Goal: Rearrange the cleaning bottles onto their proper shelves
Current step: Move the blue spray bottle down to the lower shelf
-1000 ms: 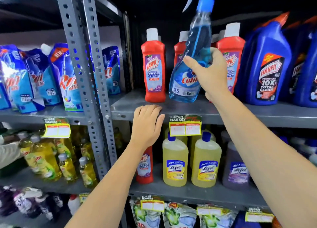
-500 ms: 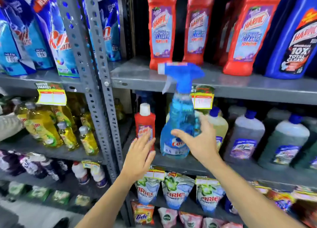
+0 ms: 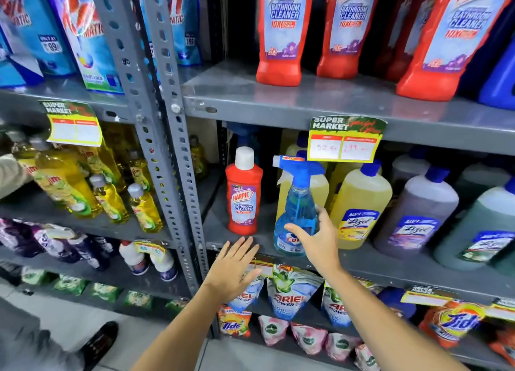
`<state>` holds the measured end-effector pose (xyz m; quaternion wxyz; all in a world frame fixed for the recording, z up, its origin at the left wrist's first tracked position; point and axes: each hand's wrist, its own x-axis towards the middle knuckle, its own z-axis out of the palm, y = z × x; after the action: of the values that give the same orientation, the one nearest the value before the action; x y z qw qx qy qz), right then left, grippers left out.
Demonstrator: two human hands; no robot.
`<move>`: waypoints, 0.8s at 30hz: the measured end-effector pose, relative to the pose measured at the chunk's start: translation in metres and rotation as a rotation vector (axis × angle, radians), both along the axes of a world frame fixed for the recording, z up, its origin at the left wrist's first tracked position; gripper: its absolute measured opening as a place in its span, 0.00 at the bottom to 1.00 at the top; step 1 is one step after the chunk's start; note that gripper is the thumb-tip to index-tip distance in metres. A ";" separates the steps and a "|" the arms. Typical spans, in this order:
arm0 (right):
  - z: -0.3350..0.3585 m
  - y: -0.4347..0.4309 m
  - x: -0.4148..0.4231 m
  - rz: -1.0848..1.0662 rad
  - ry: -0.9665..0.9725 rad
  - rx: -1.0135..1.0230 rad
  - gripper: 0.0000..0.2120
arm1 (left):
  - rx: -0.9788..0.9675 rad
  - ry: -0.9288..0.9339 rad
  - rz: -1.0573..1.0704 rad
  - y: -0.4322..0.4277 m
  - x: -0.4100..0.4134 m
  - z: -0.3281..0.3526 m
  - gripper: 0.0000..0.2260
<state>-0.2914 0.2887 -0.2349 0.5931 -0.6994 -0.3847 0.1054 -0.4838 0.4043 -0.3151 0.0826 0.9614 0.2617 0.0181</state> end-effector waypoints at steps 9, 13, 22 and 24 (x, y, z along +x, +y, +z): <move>-0.025 0.003 0.003 -0.088 -0.205 -0.054 0.31 | 0.006 -0.013 -0.004 0.002 -0.001 -0.009 0.29; -0.030 -0.005 0.007 -0.120 -0.278 -0.201 0.43 | 0.007 -0.021 -0.002 0.001 -0.001 -0.010 0.29; -0.041 -0.013 0.004 -0.120 -0.266 -0.285 0.40 | 0.003 -0.037 0.001 0.002 -0.001 -0.012 0.28; -0.041 -0.013 0.004 -0.102 -0.248 -0.288 0.36 | 0.009 -0.038 0.003 0.003 -0.001 -0.013 0.29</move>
<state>-0.2872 0.2757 -0.2761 0.4397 -0.8032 -0.3998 0.0419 -0.4852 0.4072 -0.3282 0.0833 0.9609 0.2614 0.0374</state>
